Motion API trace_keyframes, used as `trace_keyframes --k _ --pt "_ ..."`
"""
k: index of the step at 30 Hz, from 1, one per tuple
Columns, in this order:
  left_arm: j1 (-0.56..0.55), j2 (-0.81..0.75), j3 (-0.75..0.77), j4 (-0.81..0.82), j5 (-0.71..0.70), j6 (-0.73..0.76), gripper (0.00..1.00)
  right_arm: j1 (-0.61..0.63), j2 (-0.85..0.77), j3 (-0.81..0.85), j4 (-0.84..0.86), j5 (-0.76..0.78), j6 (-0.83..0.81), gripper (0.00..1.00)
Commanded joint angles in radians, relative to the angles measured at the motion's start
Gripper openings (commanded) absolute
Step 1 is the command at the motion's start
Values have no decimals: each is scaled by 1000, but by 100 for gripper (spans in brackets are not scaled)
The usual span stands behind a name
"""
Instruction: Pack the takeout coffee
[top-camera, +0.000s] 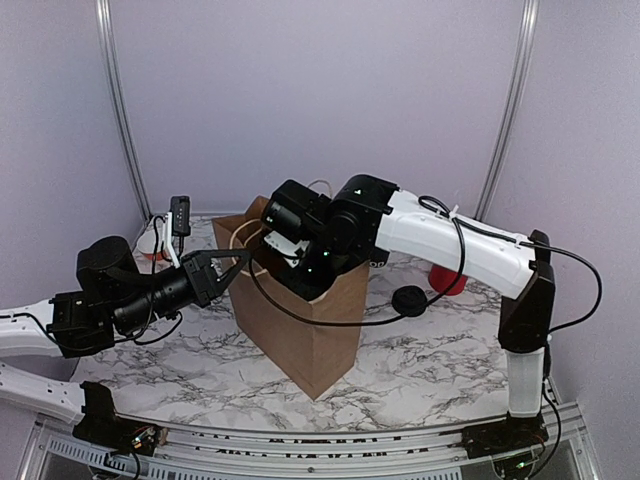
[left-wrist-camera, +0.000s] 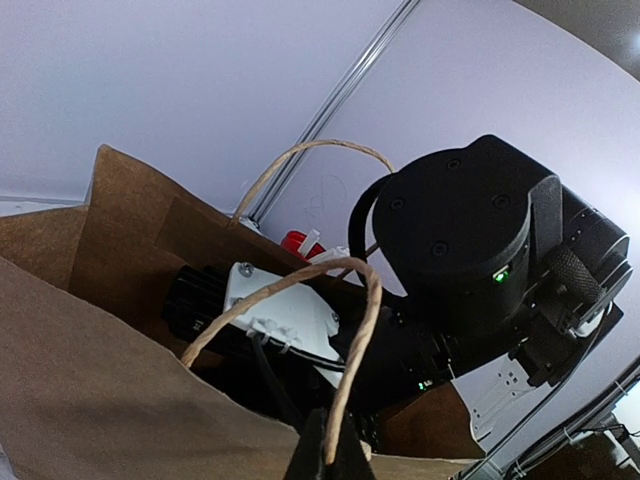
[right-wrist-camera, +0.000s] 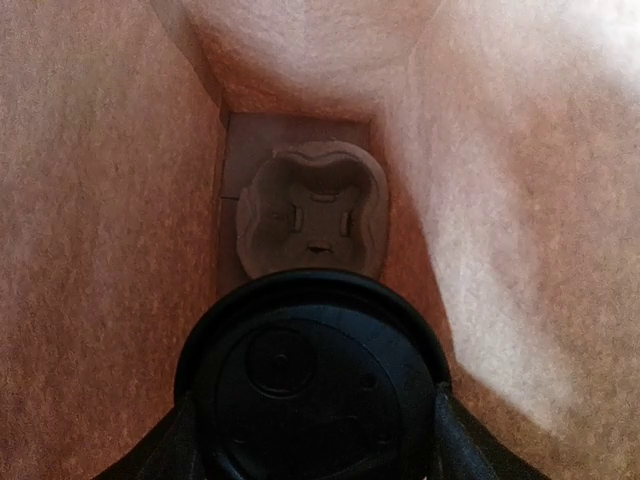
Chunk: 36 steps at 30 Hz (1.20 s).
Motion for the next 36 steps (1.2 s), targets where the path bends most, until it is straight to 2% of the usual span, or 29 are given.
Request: trace_keyframes --k 1,9,23,36 --pt "-4 2 -2 -41 -38 16 0 -2 -7 37 -46 -7 6 64" --pt "-4 5 0 -59 -56 24 0 4 -50 -20 -58 -23 18 64" --pt "-3 -3 9 -63 -44 27 0 4 -94 -248 45 -50 28 64" --pt "-5 -3 15 -68 -37 28 0 3 -98 -291 79 -56 33 64"
